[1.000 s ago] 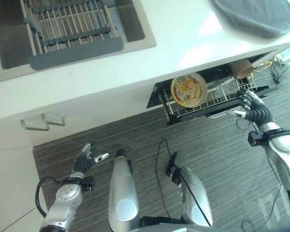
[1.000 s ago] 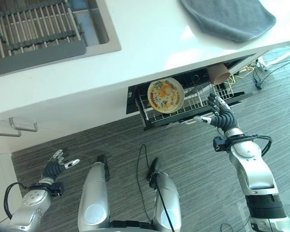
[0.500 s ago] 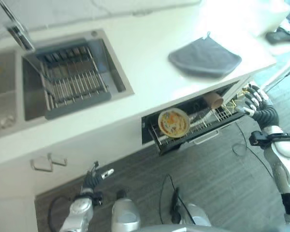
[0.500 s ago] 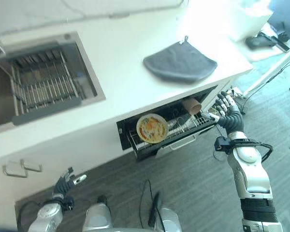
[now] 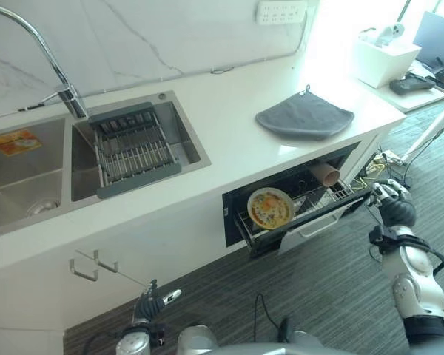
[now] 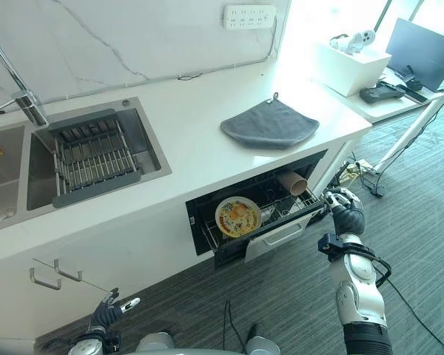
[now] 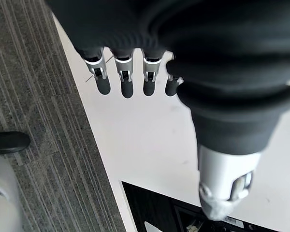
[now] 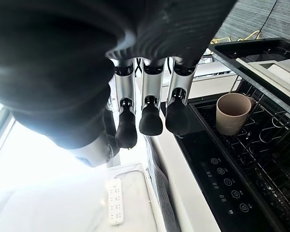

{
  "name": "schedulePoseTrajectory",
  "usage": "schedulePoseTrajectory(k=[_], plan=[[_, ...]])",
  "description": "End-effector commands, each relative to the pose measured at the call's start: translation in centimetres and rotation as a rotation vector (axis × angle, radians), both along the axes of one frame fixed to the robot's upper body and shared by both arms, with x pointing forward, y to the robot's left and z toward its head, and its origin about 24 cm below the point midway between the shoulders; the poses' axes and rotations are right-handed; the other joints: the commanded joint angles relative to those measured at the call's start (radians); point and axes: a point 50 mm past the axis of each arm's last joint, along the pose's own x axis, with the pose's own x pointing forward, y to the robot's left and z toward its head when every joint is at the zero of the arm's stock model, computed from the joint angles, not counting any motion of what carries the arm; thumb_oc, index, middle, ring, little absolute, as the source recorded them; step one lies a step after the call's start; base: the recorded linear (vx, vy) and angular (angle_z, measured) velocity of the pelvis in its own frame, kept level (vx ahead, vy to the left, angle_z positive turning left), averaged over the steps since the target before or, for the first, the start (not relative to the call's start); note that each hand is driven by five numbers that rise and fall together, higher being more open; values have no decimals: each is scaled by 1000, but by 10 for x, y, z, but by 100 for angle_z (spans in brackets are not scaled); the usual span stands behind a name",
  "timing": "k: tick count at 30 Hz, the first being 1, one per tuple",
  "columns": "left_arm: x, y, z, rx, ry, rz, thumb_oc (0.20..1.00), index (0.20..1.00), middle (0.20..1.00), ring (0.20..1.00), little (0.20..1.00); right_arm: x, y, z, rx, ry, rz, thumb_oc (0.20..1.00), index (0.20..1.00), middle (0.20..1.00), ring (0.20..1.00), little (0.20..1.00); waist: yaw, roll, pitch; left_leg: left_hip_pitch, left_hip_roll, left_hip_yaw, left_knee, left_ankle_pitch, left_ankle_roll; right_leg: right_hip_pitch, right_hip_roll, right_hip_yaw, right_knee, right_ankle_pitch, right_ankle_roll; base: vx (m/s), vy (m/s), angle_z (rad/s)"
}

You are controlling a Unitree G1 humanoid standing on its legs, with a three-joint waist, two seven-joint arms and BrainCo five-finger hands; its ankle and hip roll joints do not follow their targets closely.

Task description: Place the dishes in the dishwasher.

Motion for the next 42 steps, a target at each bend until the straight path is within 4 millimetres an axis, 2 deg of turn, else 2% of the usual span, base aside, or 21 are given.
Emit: schedulePoseTrajectory(k=[1, 6, 11, 15, 22, 29, 34, 38, 42], plan=[[19, 7, 15, 56, -99, -68, 1000, 1000, 1000, 1000, 1000, 3, -18, 45, -23, -227, -73, 200, 200, 200, 200, 200, 0, -22, 60, -45, 28, -40, 60, 11, 13, 89, -62, -49, 52, -92, 24, 58, 10, 3], [18, 13, 16, 69, -96, -76, 1000, 1000, 1000, 1000, 1000, -1, -27, 41, 29, -233, -111, 200, 200, 200, 200, 200, 5, -14, 90, -85, 30, -69, 151, -17, 13, 63, -72, -54, 149, -134, 11, 13, -1, 11], [21, 16, 20, 73, -116, -61, 1000, 1000, 1000, 1000, 1000, 2, -24, 36, 91, -232, -100, 200, 200, 200, 200, 200, 7, -4, 132, -143, 41, -89, 276, -65, 19, 7, -98, -43, 291, -187, -9, -32, 6, 10], [27, 14, 23, 70, -136, -66, 1000, 1000, 1000, 1000, 1000, 2, -27, 22, 208, -210, -126, 200, 200, 200, 200, 200, 8, 5, 157, -202, 48, -104, 371, -95, 19, -45, -130, -42, 391, -209, -17, -17, 5, 2], [39, 10, 28, 70, -164, -103, 1000, 1000, 1000, 1000, 1000, 2, -43, 7, 333, -167, -239, 200, 200, 200, 200, 200, 9, 13, 182, -255, 55, -124, 403, -85, 12, -117, -148, -29, 439, -191, -11, -36, -8, 5], [62, 7, 42, 71, -241, -106, 1000, 1000, 1000, 1000, 1000, 8, -58, -5, 511, -172, -363, 200, 200, 200, 200, 200, 7, 25, 209, -311, 55, -144, 410, -71, 6, -210, -164, -1, 479, -169, 2, -79, -10, -2], [67, 3, 45, 67, -257, -121, 1000, 1000, 1000, 1000, 1000, 15, -57, -15, 570, -133, -370, 200, 200, 200, 200, 200, 12, 33, 220, -328, 53, -155, 406, -66, 4, -243, -171, 7, 492, -164, 6, -49, -15, 0], [72, 1, 48, 62, -277, -137, 1000, 1000, 1000, 1000, 1000, 25, -59, -13, 534, -91, -327, 200, 200, 200, 200, 200, 18, 44, 230, -352, 49, -165, 419, -72, 4, -276, -178, 14, 517, -168, 5, -44, -9, 1], [78, -1, 53, 55, -304, -144, 1000, 1000, 1000, 1000, 1000, 36, -57, -16, 636, -85, -262, 200, 200, 200, 200, 200, 23, 58, 242, -383, 42, -173, 441, -82, 4, -317, -188, 26, 550, -177, 4, -26, -4, 1]])
